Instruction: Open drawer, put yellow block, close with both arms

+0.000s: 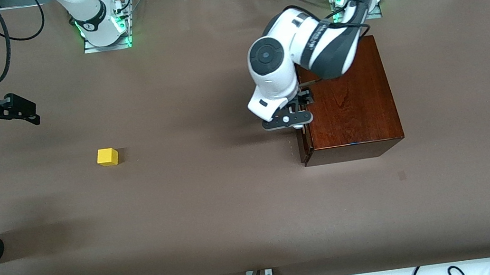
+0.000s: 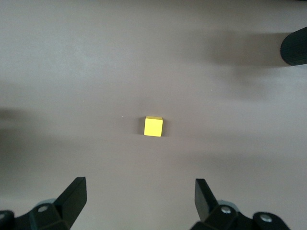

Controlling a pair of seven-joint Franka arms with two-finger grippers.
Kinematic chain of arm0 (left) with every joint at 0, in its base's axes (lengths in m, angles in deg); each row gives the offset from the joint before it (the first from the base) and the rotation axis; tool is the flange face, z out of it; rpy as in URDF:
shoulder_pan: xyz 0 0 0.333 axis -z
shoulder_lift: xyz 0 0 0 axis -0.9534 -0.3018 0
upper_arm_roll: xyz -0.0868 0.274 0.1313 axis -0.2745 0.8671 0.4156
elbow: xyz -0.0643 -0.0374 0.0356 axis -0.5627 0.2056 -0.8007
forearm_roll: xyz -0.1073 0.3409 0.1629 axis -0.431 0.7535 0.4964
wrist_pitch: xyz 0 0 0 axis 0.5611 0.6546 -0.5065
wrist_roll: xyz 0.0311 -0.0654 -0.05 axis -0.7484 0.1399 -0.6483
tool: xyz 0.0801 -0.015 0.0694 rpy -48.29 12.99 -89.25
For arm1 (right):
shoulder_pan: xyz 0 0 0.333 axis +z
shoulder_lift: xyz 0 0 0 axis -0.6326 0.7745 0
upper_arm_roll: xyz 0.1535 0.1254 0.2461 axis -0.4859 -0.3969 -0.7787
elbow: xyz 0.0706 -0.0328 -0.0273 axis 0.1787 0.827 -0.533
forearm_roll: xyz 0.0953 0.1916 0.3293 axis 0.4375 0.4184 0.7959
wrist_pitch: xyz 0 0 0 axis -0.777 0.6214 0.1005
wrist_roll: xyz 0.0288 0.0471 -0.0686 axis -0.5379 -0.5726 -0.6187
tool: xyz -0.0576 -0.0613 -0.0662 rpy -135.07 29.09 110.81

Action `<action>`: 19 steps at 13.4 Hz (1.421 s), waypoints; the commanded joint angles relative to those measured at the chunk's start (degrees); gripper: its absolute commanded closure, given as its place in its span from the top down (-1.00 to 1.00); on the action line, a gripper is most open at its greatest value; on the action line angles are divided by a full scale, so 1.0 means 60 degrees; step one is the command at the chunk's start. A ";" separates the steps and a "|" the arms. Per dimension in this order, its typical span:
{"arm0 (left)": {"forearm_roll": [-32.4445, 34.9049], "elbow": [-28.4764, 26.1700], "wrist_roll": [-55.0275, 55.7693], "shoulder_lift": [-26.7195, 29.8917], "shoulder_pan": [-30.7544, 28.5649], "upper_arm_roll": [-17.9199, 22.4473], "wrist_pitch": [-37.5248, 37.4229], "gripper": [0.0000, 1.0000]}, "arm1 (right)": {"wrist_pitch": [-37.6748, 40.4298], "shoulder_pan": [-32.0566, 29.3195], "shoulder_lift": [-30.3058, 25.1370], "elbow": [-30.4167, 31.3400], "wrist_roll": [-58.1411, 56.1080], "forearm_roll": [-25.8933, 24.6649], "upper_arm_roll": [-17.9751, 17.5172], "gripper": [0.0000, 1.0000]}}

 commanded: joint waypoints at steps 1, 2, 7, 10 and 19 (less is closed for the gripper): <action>0.0272 -0.0123 0.0431 -0.0091 0.0260 0.0132 -0.0033 1.00 | 0.0173 -0.0026 -0.0032 -0.0184 -0.0136 -0.0021 -0.0114 1.00; 0.0287 -0.0182 0.0432 -0.0105 0.0260 0.0132 -0.0033 1.00 | 0.0188 0.0003 -0.0032 -0.0184 -0.0093 -0.0021 -0.0144 1.00; 0.0902 -0.0431 0.0884 -0.0325 0.0522 0.0117 0.0156 1.00 | 0.0232 -0.0011 -0.0003 -0.0184 -0.0136 0.0008 -0.0247 1.00; 0.0902 -0.0738 0.0973 -0.0383 0.0553 0.0117 0.0580 1.00 | 0.0246 -0.0011 0.0172 -0.0169 -0.0194 0.0023 -0.0247 1.00; 0.1180 -0.0651 0.1340 -0.0837 0.0597 0.0102 0.1299 1.00 | 0.0498 0.0223 0.1198 0.0194 -0.0049 -0.0110 -0.0320 1.00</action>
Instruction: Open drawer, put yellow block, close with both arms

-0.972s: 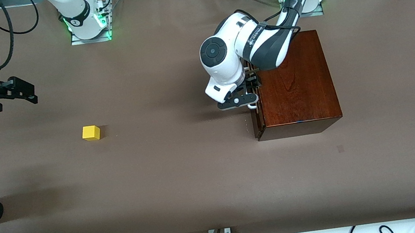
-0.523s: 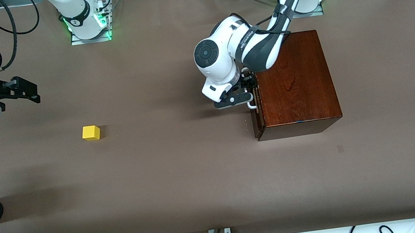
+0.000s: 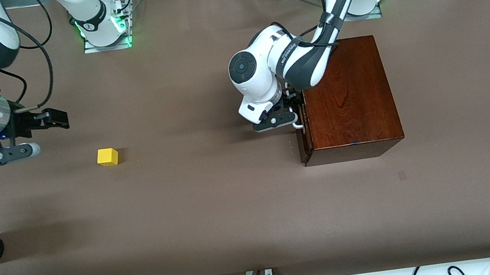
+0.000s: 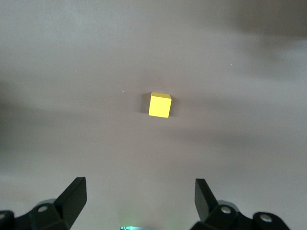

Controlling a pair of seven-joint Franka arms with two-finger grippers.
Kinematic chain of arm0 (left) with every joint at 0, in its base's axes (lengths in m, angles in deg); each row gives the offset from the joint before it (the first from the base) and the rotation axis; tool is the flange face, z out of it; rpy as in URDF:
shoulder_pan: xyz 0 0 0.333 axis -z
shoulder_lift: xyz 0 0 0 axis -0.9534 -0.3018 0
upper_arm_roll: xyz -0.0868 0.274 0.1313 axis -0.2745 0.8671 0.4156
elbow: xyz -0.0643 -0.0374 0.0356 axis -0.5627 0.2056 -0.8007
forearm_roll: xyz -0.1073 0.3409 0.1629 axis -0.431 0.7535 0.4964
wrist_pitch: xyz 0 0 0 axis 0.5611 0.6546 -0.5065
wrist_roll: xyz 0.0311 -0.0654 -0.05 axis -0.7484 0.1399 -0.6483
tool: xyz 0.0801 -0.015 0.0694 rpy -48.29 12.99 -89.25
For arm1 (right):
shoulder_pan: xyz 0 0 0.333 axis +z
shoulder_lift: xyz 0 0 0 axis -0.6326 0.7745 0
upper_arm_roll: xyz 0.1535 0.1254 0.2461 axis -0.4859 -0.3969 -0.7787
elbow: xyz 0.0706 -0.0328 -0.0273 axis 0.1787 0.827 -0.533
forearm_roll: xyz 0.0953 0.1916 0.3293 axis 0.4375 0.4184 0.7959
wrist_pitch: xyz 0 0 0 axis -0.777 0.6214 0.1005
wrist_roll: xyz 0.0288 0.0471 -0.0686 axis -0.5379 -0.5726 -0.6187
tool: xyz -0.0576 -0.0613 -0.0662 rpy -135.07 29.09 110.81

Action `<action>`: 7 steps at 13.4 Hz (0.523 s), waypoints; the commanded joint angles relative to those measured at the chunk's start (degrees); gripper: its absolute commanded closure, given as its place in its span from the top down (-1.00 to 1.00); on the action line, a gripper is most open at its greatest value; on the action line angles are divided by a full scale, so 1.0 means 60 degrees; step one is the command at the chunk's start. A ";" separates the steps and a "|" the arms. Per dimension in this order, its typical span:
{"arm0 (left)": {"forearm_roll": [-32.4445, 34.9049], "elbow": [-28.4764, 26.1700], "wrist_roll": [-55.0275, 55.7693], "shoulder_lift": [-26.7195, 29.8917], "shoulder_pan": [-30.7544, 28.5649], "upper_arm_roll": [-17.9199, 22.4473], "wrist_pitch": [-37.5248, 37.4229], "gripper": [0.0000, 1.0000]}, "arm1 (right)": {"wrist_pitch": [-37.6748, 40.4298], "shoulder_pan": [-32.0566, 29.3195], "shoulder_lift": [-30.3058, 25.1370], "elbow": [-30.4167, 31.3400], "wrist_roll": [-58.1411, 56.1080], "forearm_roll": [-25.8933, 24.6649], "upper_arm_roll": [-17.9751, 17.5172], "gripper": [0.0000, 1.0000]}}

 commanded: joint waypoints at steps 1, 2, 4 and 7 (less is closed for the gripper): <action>0.0271 0.0055 0.0150 -0.0132 0.0194 0.0074 0.0308 1.00 | -0.0615 0.0072 0.0001 0.0644 0.0028 -0.0042 -0.0047 1.00; 0.0242 0.0099 0.0150 -0.0147 0.0224 0.0089 0.0337 1.00 | -0.1302 0.0087 0.0001 0.1142 0.0043 -0.0013 -0.0047 1.00; 0.0125 0.0100 0.0150 -0.0147 0.0225 0.0089 0.0906 1.00 | -0.2737 0.0072 0.0015 0.2226 0.0087 -0.0013 -0.0047 1.00; 0.0095 0.0129 0.0164 -0.0220 0.0225 0.0074 0.1187 1.00 | -0.4424 0.0014 0.0235 0.3457 0.0087 0.0498 0.0026 1.00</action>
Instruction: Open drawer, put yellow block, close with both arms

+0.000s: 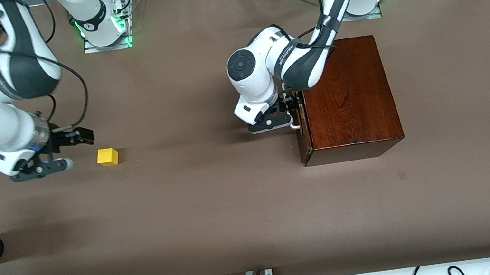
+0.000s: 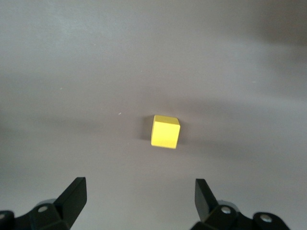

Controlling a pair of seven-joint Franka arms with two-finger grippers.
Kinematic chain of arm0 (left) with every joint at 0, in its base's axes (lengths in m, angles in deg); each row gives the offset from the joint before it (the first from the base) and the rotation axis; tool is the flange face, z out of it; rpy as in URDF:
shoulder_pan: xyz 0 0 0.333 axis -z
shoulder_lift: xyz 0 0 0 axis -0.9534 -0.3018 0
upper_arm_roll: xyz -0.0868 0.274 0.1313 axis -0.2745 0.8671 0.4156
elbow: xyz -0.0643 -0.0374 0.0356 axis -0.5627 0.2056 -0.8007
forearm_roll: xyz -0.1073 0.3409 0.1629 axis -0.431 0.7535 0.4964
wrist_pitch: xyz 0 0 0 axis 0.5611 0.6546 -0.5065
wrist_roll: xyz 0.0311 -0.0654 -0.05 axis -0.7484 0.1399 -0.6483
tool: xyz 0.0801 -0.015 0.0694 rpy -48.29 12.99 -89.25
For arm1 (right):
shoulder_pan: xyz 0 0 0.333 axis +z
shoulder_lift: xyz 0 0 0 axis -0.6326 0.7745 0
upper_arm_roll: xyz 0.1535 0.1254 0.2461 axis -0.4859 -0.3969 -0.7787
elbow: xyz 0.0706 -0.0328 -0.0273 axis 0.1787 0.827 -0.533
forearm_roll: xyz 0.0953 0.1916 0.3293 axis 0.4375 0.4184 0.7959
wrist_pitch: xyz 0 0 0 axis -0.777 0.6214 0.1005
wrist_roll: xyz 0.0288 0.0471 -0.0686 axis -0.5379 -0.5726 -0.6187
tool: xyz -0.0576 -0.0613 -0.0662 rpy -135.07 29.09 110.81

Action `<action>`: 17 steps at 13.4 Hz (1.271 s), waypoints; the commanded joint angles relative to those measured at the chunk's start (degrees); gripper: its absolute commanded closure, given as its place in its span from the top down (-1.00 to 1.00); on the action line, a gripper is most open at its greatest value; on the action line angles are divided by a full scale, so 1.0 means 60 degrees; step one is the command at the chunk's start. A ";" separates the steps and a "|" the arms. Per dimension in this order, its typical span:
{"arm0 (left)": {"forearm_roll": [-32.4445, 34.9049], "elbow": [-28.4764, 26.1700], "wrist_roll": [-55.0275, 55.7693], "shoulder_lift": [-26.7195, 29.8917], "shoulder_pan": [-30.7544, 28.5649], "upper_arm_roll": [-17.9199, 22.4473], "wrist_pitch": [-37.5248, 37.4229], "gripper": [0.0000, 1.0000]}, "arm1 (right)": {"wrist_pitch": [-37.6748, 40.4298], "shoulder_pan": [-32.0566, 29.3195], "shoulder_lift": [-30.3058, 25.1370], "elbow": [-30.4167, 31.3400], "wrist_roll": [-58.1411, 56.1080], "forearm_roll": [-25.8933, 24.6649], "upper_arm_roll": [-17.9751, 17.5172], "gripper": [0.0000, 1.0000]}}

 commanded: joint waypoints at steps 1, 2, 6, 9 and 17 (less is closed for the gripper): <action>0.0056 0.0144 0.0173 -0.0172 0.0176 0.0067 0.0517 1.00 | -0.1604 -0.0040 -0.0099 0.1329 0.0045 0.0338 0.0033 1.00; -0.0017 0.0347 0.0173 -0.0289 0.0176 0.0067 0.0692 1.00 | -0.2322 -0.0054 0.0003 0.1783 0.0031 0.0338 0.0048 1.00; -0.0749 0.1080 0.0188 -0.0612 0.0337 0.0067 0.0738 1.00 | -0.4347 -0.0084 0.0471 0.2884 0.0030 0.0323 0.0092 1.00; -0.0852 0.1199 0.0202 -0.0671 0.0440 0.0067 0.0753 1.00 | -0.5781 -0.0084 0.0969 0.3528 -0.0101 0.0323 0.0340 1.00; -0.1555 0.1902 0.0217 -0.0715 0.0425 0.0082 0.0695 1.00 | -0.6443 -0.0099 0.1424 0.3736 -0.0043 0.0323 0.0341 0.98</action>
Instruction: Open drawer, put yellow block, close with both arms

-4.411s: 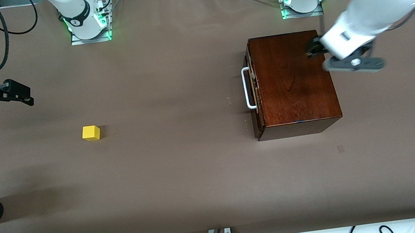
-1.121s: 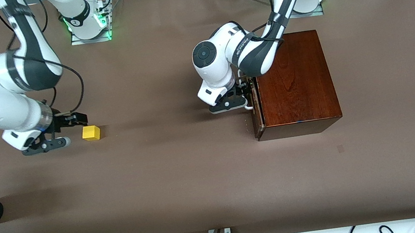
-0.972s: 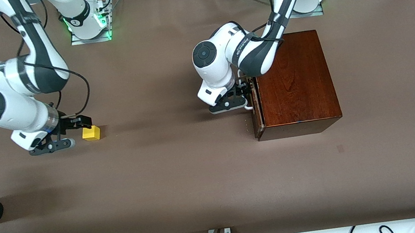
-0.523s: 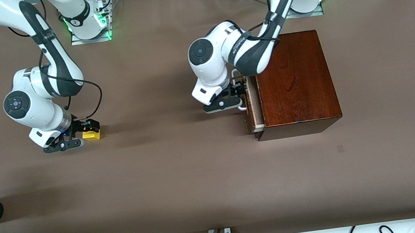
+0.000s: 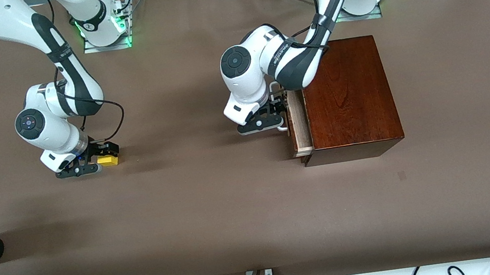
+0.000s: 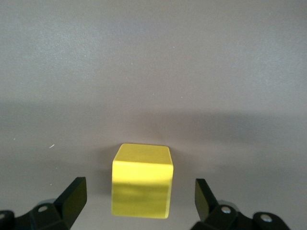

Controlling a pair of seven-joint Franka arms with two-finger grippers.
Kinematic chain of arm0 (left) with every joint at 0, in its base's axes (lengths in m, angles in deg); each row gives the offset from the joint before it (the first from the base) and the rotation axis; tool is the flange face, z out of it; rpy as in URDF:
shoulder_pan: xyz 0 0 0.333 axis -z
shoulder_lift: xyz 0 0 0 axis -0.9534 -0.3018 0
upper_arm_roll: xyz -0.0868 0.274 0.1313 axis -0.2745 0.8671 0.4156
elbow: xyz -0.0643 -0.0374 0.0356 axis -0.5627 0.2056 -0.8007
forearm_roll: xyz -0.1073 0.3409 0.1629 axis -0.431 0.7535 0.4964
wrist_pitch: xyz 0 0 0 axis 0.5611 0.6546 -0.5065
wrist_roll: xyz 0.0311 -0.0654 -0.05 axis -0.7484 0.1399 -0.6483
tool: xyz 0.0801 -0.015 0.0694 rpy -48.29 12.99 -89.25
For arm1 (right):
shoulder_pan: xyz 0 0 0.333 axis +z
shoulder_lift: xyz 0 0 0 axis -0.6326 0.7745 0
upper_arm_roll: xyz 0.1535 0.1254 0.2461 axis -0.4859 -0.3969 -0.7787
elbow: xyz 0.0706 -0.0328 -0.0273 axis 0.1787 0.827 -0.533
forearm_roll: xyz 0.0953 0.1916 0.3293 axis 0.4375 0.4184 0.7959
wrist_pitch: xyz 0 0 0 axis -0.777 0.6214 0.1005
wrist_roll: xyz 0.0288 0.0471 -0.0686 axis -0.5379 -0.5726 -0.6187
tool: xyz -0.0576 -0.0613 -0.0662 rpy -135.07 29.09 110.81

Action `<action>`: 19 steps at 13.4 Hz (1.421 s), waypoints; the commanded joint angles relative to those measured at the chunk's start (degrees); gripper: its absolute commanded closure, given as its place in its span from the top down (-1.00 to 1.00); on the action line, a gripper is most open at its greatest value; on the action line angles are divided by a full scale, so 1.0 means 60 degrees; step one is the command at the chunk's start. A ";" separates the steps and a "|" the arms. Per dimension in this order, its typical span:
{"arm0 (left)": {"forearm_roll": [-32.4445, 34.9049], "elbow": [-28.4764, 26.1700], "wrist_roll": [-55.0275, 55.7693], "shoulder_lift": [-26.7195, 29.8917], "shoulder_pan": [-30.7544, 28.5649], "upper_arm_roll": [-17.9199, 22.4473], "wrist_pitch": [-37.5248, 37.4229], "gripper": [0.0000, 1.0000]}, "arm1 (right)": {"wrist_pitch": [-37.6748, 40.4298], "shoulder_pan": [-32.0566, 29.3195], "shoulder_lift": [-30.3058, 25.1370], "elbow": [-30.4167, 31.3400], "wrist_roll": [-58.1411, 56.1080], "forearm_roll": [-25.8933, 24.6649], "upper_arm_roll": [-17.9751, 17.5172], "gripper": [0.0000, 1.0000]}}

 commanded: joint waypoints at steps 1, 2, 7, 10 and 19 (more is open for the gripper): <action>-0.0658 0.1035 0.0179 -0.0420 0.0161 -0.0098 0.0393 1.00 | -0.0591 -0.0047 0.0300 0.0088 -0.0042 0.0148 -0.0021 0.93; -0.0584 0.0961 0.0165 -0.0406 0.0292 -0.0054 -0.0116 1.00 | -0.0636 -0.0062 0.0345 0.0088 -0.0042 0.0148 -0.0021 0.82; -0.0144 0.1107 -0.0083 -0.0449 0.0381 -0.0083 -0.1117 1.00 | -0.0622 -0.0091 0.0360 0.0059 -0.0101 0.0163 -0.0021 0.11; -0.0144 0.1165 -0.0641 -0.0377 0.0381 -0.0069 -0.1176 1.00 | -0.0593 -0.0091 0.0360 0.0044 -0.0101 0.0163 -0.0021 0.04; -0.0218 0.2014 -0.1136 0.0485 -0.0100 0.0005 -0.2620 1.00 | 0.0271 -0.0033 -0.0488 0.0030 -0.0977 0.0104 -0.0356 -0.08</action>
